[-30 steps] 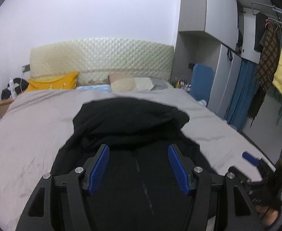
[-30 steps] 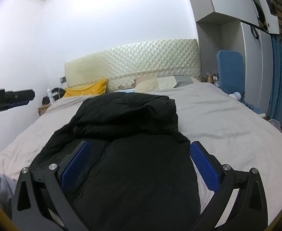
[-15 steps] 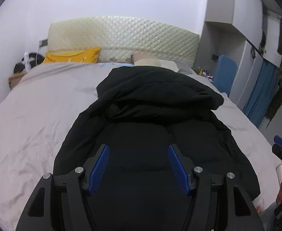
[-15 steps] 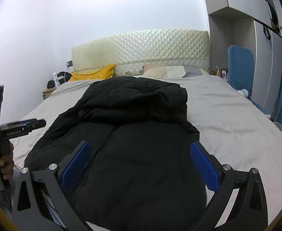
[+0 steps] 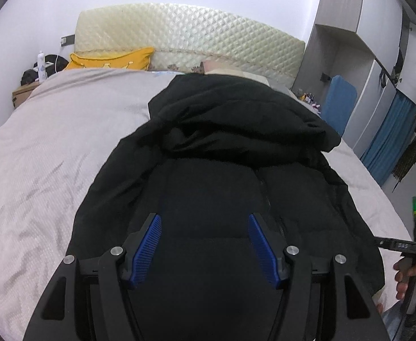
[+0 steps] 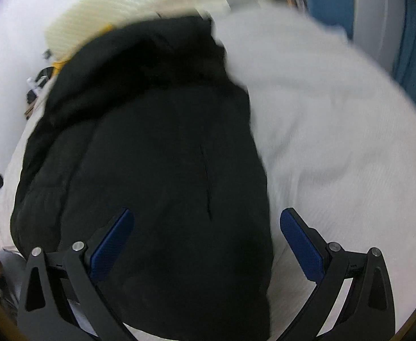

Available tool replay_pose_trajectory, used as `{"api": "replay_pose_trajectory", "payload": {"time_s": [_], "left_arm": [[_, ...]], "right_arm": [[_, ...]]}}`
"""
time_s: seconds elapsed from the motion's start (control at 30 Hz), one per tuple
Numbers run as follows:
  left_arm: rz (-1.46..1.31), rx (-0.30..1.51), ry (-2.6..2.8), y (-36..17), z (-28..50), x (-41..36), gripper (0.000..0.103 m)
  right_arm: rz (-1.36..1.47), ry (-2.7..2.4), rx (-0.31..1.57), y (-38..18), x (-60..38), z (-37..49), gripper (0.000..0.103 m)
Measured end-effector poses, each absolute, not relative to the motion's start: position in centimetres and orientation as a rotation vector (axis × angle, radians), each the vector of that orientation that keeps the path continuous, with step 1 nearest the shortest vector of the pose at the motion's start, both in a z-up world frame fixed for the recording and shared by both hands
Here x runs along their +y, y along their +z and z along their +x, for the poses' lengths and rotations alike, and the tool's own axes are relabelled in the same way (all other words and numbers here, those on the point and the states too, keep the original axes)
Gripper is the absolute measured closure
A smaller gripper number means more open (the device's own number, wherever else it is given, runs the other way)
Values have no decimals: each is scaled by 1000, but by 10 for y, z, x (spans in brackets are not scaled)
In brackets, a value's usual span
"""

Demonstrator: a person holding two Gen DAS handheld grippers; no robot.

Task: Fold large clothes
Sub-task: 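Grasp the jacket's side edge with the right gripper and fold it inward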

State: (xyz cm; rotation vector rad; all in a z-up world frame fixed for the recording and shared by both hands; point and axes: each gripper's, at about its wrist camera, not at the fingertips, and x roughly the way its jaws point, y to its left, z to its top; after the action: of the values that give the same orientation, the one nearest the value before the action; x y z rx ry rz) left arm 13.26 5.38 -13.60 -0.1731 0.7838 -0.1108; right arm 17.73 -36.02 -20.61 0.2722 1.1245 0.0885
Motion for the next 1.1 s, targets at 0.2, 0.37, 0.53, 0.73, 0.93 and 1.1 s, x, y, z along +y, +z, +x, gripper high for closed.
{"api": "replay_pose_trajectory", "payload": {"time_s": [0.2, 0.37, 0.53, 0.73, 0.93, 1.1], "left_arm": [[-169, 804, -110, -140, 135, 51, 40], [-161, 810, -110, -141, 136, 50, 40], [-171, 816, -110, -141, 137, 52, 40], [-185, 821, -121, -143, 136, 54, 40], [-182, 836, -115, -146, 138, 51, 40], [-191, 846, -108, -148, 139, 51, 40]], "right_arm": [[397, 3, 1266, -247, -376, 180, 1], [496, 77, 1324, -265, -369, 178, 1], [484, 143, 1272, -253, -354, 168, 1], [483, 183, 1146, -228, -350, 159, 1], [409, 224, 1055, -203, -336, 156, 0], [342, 294, 976, -185, -322, 152, 0]]}}
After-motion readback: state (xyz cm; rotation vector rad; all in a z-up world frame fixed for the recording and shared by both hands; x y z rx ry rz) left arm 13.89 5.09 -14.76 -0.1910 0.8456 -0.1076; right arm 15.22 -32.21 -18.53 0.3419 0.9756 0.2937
